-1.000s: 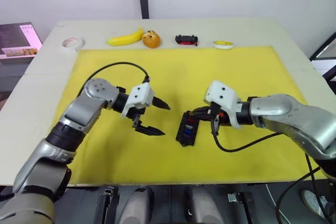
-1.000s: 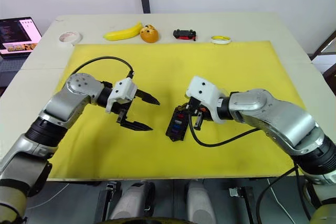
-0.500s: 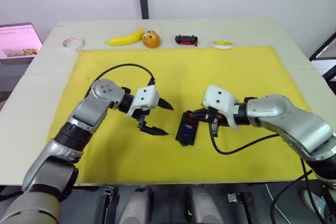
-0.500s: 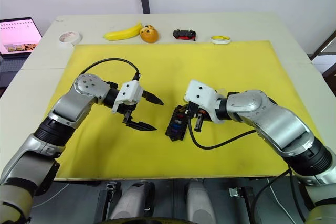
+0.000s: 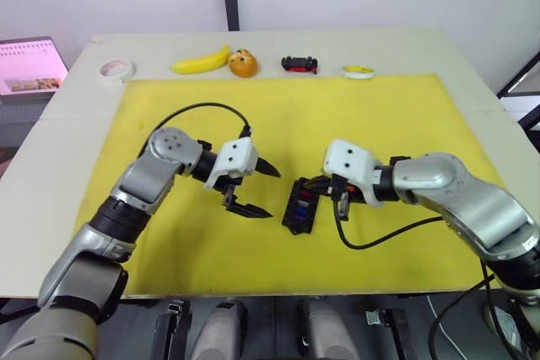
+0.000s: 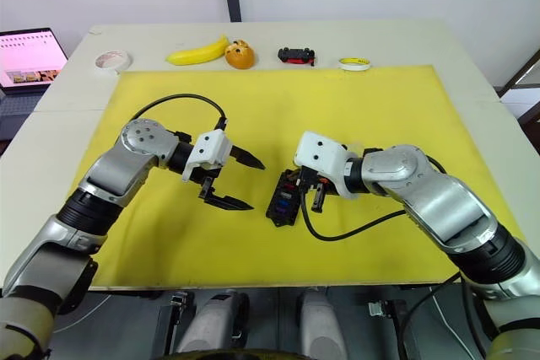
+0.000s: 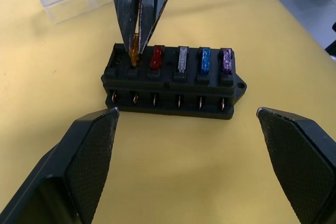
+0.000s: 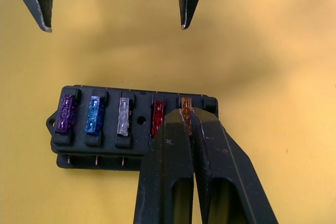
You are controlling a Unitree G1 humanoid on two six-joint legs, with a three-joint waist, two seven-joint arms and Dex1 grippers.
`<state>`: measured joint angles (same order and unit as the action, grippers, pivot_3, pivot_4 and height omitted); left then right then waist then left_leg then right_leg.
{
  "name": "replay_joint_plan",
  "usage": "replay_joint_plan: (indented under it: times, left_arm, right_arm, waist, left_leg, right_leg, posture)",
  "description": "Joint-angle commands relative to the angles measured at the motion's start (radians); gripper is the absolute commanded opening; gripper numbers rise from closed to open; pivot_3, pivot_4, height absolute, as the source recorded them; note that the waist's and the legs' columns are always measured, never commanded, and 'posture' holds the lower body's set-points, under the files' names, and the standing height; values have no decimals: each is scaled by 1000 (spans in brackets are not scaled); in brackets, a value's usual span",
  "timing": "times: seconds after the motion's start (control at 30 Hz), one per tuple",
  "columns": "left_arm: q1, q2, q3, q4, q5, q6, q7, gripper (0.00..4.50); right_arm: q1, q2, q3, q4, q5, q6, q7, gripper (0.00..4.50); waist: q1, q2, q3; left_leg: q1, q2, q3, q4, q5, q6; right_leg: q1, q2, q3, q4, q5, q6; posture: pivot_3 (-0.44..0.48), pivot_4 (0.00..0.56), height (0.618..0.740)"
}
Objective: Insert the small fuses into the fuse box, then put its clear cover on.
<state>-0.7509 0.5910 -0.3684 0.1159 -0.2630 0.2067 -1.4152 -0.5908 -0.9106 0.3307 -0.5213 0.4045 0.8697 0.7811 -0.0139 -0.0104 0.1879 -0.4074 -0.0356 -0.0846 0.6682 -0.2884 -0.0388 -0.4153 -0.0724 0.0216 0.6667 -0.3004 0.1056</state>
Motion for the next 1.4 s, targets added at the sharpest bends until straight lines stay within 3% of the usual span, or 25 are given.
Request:
replay_joint_plan:
  times: [0.03,1.4]
  left_arm:
    - [-4,-1,31,-22,2,-20,-2,4434]
    - [-2,-22,36,-2,19,-42,11,4434]
  right_arm:
    - [-3,9,-35,-4,-22,-21,14,0]
    - [-21,49,-46,15,-86,-15,92,0]
  waist:
    - [0,0,0]
    - [-1,0,0]
  left_leg:
    - [0,0,0,0,0,0]
    - [0,-1,0,4,1,-2]
  right_leg:
    - [0,0,0,0,0,0]
    - [0,0,0,4,0,0]
  posture:
    - [0,150,740]
    - [0,150,740]
